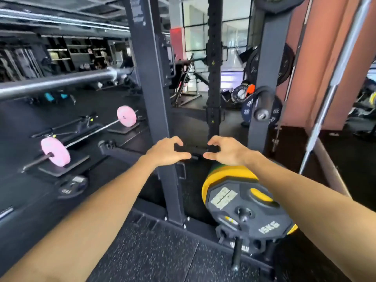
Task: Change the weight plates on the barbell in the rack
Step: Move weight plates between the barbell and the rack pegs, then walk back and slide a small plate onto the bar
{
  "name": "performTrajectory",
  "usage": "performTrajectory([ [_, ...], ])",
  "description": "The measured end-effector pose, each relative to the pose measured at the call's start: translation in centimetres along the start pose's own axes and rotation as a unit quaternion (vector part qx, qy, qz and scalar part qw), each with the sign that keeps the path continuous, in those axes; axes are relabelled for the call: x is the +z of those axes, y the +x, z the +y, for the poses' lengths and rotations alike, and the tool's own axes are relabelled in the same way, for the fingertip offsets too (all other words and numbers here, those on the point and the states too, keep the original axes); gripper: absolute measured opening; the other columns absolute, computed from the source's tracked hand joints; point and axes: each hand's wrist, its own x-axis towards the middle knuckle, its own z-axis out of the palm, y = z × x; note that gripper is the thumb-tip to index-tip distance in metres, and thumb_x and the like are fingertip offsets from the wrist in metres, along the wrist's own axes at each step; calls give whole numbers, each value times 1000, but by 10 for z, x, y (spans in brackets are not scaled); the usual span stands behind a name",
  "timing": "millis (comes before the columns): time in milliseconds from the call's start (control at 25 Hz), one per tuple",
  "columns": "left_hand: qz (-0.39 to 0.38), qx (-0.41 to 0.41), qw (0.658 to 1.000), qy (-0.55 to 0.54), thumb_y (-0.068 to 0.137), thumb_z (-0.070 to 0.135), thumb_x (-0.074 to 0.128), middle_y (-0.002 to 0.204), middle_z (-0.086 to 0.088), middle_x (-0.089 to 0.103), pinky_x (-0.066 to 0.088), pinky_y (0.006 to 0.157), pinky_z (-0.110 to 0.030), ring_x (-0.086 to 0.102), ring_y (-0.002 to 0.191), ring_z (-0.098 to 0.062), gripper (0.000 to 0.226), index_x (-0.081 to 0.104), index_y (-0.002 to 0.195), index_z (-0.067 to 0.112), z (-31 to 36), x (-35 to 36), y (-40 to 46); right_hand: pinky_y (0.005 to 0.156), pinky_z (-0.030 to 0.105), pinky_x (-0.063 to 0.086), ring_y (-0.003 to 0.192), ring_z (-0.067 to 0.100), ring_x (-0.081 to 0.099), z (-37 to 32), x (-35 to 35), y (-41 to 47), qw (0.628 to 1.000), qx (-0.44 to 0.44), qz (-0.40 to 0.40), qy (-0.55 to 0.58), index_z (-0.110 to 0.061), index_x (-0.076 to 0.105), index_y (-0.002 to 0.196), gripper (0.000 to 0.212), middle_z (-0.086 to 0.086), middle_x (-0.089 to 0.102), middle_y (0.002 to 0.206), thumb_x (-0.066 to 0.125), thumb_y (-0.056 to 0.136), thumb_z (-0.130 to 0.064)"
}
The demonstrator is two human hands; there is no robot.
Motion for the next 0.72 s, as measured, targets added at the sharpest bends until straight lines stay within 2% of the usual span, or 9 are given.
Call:
performTrajectory([
  [160,-61,-88,993,-39,66,72,63,142,-3,46,43,102,-46,48,126,-23,66,50,123,41,-81,63,-49,105,35,39,126,20,50,7,102,-22,995,39,-84,34,-26,49,130,56,0,53,139,62,83,-54],
  [320,-141,-164,975,-57,76,62,66,129,-1,56,47,91,-35,57,102,-19,58,52,125,34,-148,137,-116,105,34,39,126,23,49,13,203,-64,978,80,-188,33,-23,48,134,60,1,51,140,60,85,-55],
  [480,-221,-224,945,-93,82,57,66,112,2,56,44,81,-32,59,95,-17,56,51,128,29,-192,199,-182,107,36,38,127,23,49,22,278,-110,956,124,-262,42,-21,47,137,63,3,51,140,62,85,-53],
  [600,-281,-259,916,-122,83,53,67,125,-6,53,42,77,-30,57,105,-23,60,50,132,22,-216,240,-235,109,39,36,131,25,45,27,327,-150,934,136,-329,38,-19,43,140,63,5,46,145,60,87,-50],
  [720,-326,-283,895,-113,85,51,67,141,-10,49,40,93,-32,51,123,-28,65,49,136,16,-236,274,-286,108,38,34,132,24,44,28,366,-188,913,133,-384,26,-15,42,140,61,6,43,147,60,90,-46],
])
